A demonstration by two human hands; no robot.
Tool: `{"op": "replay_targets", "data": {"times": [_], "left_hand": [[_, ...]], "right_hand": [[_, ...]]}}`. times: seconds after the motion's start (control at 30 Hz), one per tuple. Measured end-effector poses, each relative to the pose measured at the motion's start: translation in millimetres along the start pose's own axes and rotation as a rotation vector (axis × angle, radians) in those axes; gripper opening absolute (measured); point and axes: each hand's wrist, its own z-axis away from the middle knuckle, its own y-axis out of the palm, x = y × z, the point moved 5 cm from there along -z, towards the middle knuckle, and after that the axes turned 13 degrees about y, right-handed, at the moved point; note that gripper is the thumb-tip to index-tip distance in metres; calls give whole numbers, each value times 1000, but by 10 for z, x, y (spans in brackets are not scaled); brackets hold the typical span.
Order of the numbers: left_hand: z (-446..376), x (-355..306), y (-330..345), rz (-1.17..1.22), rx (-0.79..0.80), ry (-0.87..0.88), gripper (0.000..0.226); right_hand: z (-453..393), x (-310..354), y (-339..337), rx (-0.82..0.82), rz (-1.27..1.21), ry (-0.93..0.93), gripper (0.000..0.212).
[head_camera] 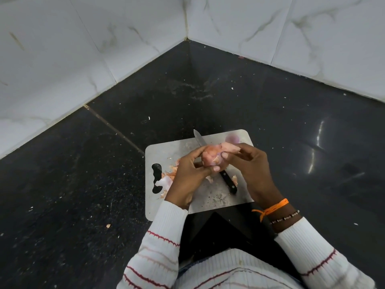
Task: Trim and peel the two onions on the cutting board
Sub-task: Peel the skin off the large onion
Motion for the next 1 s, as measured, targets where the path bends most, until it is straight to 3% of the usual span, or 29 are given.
{"op": "replay_targets", "data": {"times": [0.2,0.37,0.47,0.7,1.0], "left_hand": [[21,64,69,85,-27,-82,41],[23,94,12,332,-84,-172,40],[18,113,-12,388,-114,-208,36],[25,90,69,400,-52,-215,26],[67,69,129,346,-12,-247,38]], "right_hand": [[-15,50,-82,-70,94,-78,27],[-92,-30,-230,-191,244,-20,22],[-111,-57,-182,-111,358,-9,26],[-36,-35,50,99,244,46,26],[-39,-83,0,41,119,173,11]]}}
